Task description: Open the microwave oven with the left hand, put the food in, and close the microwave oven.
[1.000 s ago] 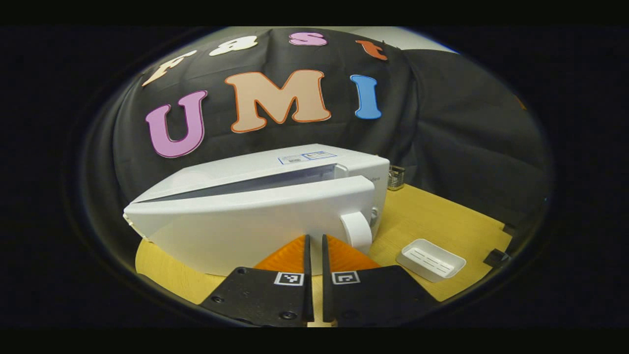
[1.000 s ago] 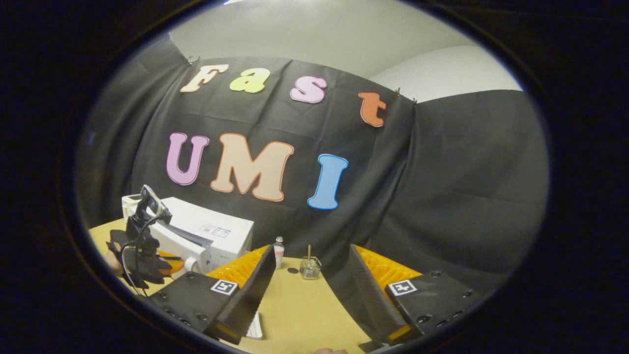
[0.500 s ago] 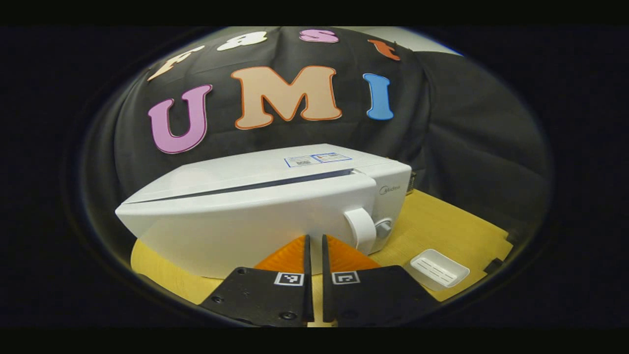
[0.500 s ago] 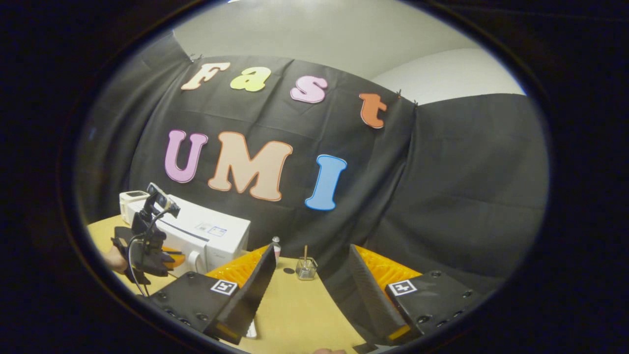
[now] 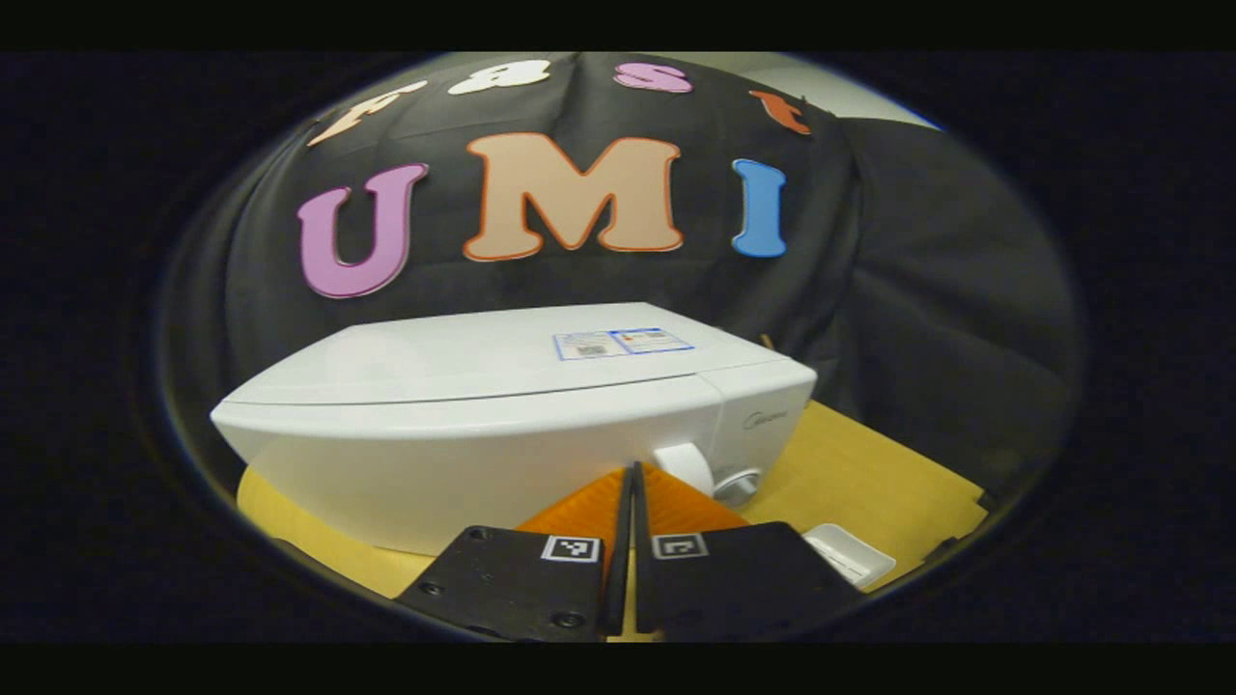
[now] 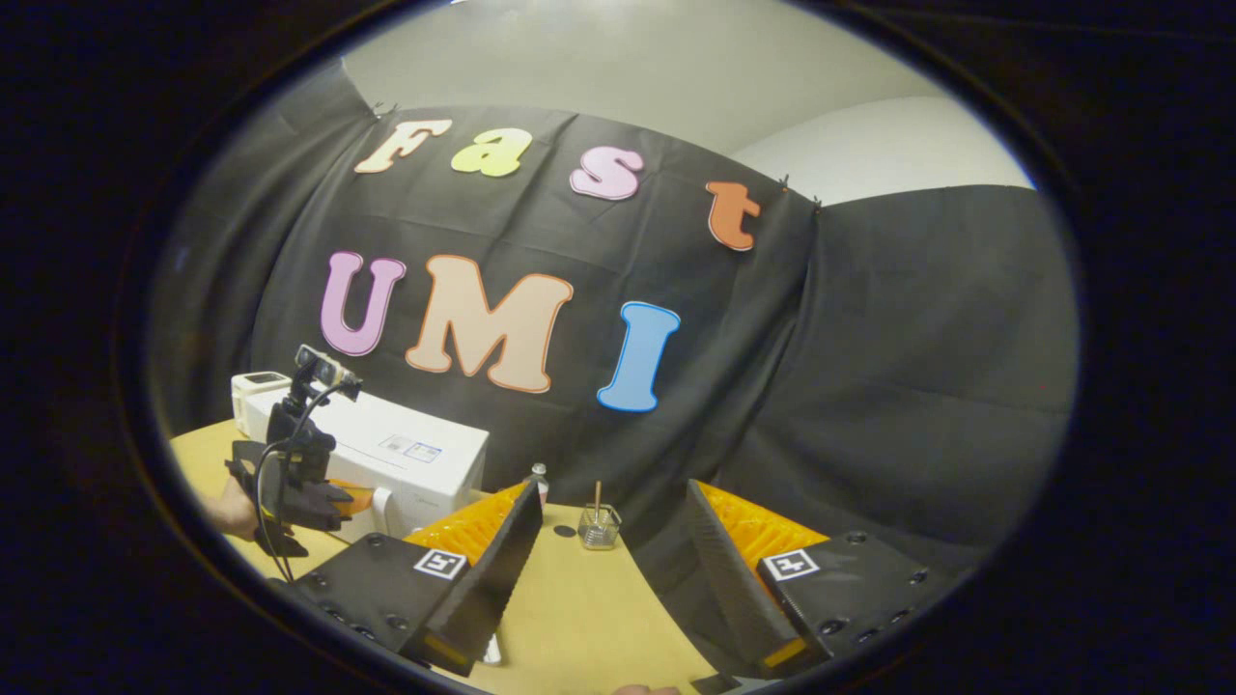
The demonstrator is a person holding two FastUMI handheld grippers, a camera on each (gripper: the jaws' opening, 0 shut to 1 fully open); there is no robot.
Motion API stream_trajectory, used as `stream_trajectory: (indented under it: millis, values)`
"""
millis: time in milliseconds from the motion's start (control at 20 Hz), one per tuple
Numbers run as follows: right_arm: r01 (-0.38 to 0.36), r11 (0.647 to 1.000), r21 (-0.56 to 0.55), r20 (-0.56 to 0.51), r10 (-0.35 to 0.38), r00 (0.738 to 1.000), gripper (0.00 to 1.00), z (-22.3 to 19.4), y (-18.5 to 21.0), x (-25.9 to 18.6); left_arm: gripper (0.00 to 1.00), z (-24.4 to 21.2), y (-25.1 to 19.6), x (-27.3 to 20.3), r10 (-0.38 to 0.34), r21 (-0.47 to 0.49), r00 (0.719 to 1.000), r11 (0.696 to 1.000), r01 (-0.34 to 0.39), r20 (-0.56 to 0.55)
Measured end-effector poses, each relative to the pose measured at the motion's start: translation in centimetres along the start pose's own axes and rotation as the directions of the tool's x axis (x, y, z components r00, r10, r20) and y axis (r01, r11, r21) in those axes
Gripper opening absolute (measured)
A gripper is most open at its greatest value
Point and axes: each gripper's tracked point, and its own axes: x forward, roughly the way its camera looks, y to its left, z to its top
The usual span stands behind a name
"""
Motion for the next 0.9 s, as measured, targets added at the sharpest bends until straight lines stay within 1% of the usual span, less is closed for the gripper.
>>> stream_trajectory:
  millis: [50,100,150,200,250,300,350,400,450,550,600,650,700,750,800,850,900]
  values:
    - [0.005,1.0,0.0,0.001,-0.005,1.0,0.97,-0.1,-0.1,-0.1,0.04,-0.1,0.1,0.0,0.0,0.013,1.0,1.0,0.0,0.008]
    - [0.002,1.0,0.009,-0.004,-0.002,1.0,0.97,-0.2,0.0,-0.2,0.05,-0.3,0.7,-0.3,0.024,0.025,1.0,0.999,-0.024,-0.009]
    - [0.003,1.0,0.021,-0.009,-0.003,1.0,0.95,-0.5,0.2,-0.3,0.06,-0.3,1.6,-0.6,0.058,0.033,0.998,0.998,-0.057,-0.012]
    - [0.004,0.999,0.036,-0.011,-0.004,1.0,0.97,-0.7,0.5,-0.2,0.08,-0.1,2.3,-1.5,0.089,0.032,0.996,0.996,-0.089,-0.013]
    - [-0.001,0.999,0.05,-0.012,0.002,1.0,0.97,-0.7,0.9,-0.1,0.07,0.0,2.7,-3.0,0.114,0.009,0.993,0.994,-0.113,-0.026]
    - [-0.007,0.998,0.058,-0.015,0.008,1.0,0.97,-0.9,1.3,0.1,0.08,0.7,2.5,-4.8,0.113,-0.032,0.994,0.993,-0.113,-0.015]
    - [-0.014,0.998,0.062,-0.01,0.015,1.0,0.97,-0.9,1.8,0.2,0.08,2.2,2.0,-6.6,0.098,-0.072,0.995,0.993,-0.096,0.027]
    - [-0.028,0.997,0.07,-0.005,0.028,1.0,0.97,-0.7,2.6,0.3,0.08,3.8,1.8,-8.7,0.088,-0.08,0.994,0.993,-0.083,0.071]
    - [-0.042,0.996,0.082,0.003,0.042,0.999,0.97,-0.5,3.5,0.3,0.09,5.1,2.4,-10.8,0.1,-0.063,0.99,0.994,-0.094,0.103]
    - [-0.073,0.991,0.111,0.018,0.072,0.997,0.97,0.1,5.5,0.7,0.08,7.2,3.7,-15.5,0.138,-0.029,0.977,0.99,-0.135,0.16]
    - [-0.085,0.989,0.121,0.028,0.082,0.996,0.97,0.3,6.4,0.9,0.07,8.2,4.0,-17.7,0.142,-0.041,0.972,0.99,-0.136,0.185]
    - [-0.095,0.987,0.129,0.038,0.09,0.995,0.95,0.6,7.2,1.0,0.06,8.9,4.2,-19.6,0.149,-0.061,0.969,0.988,-0.139,0.199]
    - [-0.11,0.984,0.141,0.045,0.105,0.993,0.97,0.9,8.3,1.1,0.06,9.3,4.5,-21.3,0.156,-0.081,0.966,0.987,-0.142,0.206]
    - [-0.126,0.98,0.156,0.049,0.12,0.992,0.97,1.1,9.4,1.0,0.06,9.6,5.0,-22.6,0.167,-0.097,0.963,0.984,-0.15,0.212]
    - [-0.146,0.973,0.176,0.052,0.139,0.989,0.97,1.2,10.5,0.8,0.06,10.1,5.9,-23.9,0.185,-0.093,0.957,0.981,-0.168,0.225]
    - [-0.175,0.965,0.197,0.06,0.167,0.984,0.95,1.5,11.8,0.4,0.06,10.5,7.0,-25.0,0.21,-0.08,0.948,0.977,-0.197,0.238]
    - [-0.195,0.959,0.206,0.062,0.187,0.98,0.97,1.8,13.1,0.1,0.03,10.7,8.2,-26.1,0.239,-0.063,0.938,0.971,-0.231,0.252]
